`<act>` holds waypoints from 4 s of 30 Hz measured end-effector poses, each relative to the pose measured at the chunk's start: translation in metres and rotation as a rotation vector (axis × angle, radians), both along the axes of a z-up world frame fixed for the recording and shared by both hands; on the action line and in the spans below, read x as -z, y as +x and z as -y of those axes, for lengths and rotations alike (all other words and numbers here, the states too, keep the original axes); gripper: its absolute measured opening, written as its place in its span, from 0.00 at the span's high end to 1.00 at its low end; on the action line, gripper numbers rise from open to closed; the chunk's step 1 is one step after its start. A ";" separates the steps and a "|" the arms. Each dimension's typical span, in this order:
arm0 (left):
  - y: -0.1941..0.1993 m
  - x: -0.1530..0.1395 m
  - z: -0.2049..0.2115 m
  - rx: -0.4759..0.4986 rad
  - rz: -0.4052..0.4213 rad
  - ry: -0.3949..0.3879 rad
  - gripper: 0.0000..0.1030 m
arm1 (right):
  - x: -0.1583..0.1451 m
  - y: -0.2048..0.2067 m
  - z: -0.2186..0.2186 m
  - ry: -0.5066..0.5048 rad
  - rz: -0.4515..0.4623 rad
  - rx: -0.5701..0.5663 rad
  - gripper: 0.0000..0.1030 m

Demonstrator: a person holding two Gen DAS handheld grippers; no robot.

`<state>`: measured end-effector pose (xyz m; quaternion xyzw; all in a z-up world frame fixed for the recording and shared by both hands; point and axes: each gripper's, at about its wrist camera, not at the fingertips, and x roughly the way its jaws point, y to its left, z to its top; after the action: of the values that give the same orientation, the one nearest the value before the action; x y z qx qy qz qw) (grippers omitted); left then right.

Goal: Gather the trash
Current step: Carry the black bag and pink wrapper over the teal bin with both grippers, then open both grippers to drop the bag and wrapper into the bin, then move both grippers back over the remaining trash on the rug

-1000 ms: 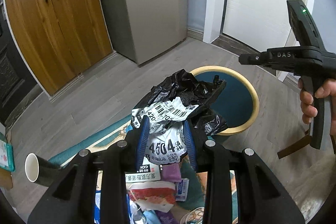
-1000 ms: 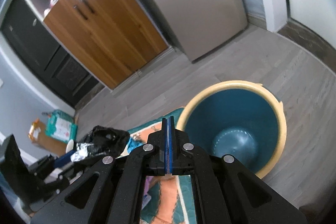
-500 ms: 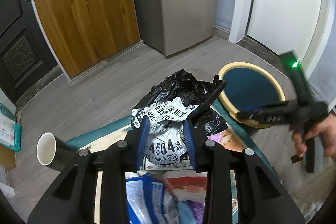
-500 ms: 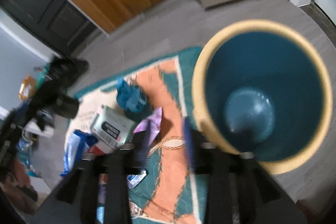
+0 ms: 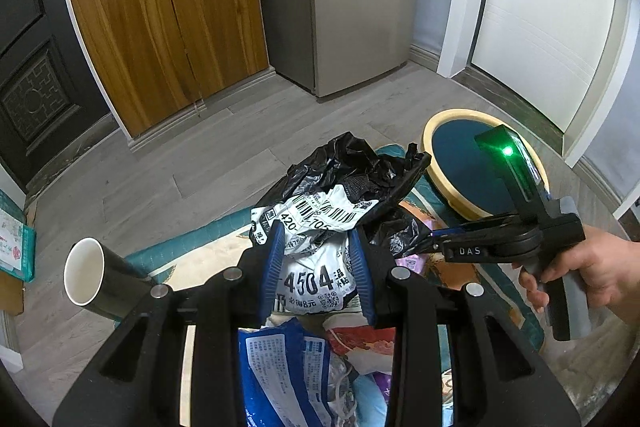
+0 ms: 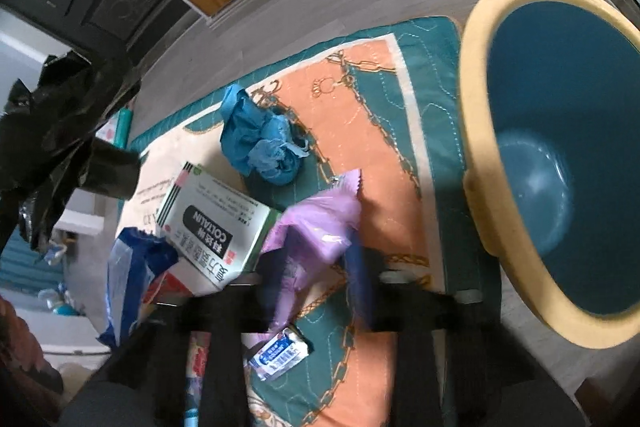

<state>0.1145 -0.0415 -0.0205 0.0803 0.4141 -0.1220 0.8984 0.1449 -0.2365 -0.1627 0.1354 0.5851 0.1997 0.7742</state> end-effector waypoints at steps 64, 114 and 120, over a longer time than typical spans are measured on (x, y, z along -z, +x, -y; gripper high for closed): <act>0.059 0.001 0.178 0.173 -0.009 -0.001 0.28 | -0.099 -0.014 0.175 -0.223 0.280 0.400 0.31; -0.081 0.010 -0.088 -0.219 -0.088 -0.074 0.06 | -0.096 -0.114 -0.019 -0.210 0.302 0.063 0.05; -0.070 0.035 -0.094 -0.250 -0.173 -0.046 0.06 | -0.073 -0.115 -0.058 -0.222 0.289 -0.089 0.05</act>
<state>0.0445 0.0525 -0.0552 -0.0034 0.4940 -0.0251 0.8691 0.0297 -0.1788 -0.0898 -0.0071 0.4916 0.1855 0.8508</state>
